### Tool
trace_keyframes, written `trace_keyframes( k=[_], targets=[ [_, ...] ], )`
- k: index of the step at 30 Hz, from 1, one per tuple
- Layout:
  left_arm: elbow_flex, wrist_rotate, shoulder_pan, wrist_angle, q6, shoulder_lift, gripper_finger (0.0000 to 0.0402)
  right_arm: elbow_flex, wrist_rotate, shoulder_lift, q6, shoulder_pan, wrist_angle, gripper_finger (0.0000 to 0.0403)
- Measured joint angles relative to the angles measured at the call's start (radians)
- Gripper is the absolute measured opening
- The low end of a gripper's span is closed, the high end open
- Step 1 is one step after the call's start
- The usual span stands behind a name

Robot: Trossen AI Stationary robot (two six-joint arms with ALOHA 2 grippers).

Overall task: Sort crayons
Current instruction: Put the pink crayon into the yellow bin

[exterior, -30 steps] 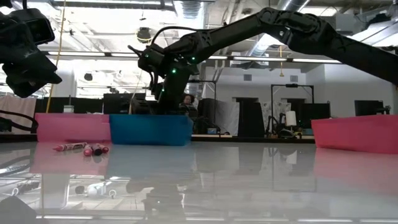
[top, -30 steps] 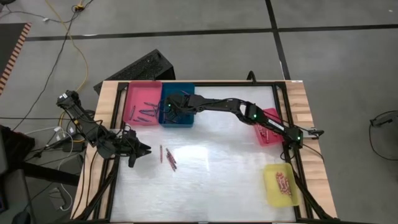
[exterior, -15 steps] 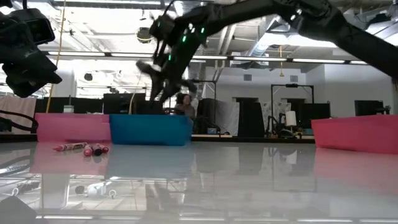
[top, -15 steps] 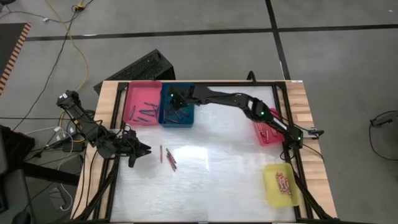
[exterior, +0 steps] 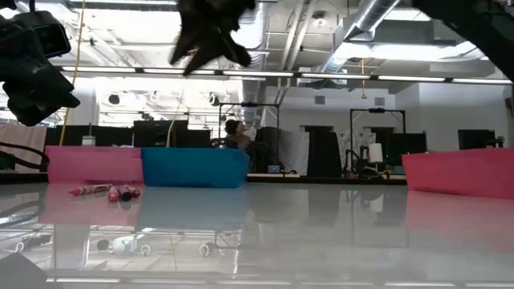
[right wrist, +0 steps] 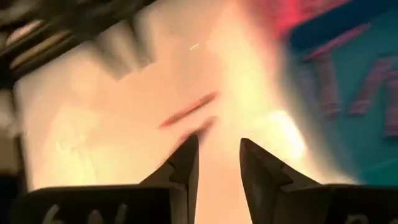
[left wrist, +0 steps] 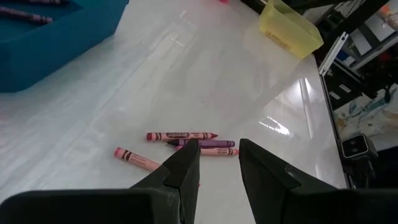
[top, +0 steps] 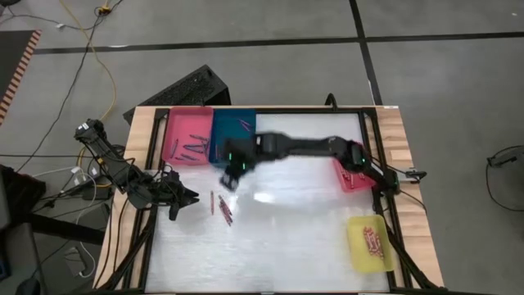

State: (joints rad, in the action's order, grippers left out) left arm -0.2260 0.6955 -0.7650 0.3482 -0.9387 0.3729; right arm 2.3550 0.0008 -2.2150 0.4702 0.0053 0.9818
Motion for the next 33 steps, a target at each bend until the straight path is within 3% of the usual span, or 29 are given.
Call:
trace_keyframes(
  k=[3,10,13,23,33],
  targets=[
    [0.000,0.000,0.000,0.001,0.000,0.000,0.0102,0.001,0.066,-0.023,0.001,0.103,-0.020,0.0112],
    [0.000,0.001,0.000,0.000,0.000,0.000,0.0102,-0.065,0.513,-0.083,0.071,0.308,-0.098,0.0112],
    [0.000,0.001,0.000,0.000,-0.001,0.001,0.0102,-0.082,0.593,-0.115,0.104,0.345,-0.164,0.0112],
    [0.000,-0.011,0.000,-0.007,-0.032,0.028,0.0102,-0.088,0.604,-0.277,0.152,0.315,-0.271,0.0112],
    [0.000,-0.016,0.000,-0.002,-0.035,0.040,0.0102,-0.087,0.584,-0.291,0.158,0.274,-0.273,0.0112]
  ],
)
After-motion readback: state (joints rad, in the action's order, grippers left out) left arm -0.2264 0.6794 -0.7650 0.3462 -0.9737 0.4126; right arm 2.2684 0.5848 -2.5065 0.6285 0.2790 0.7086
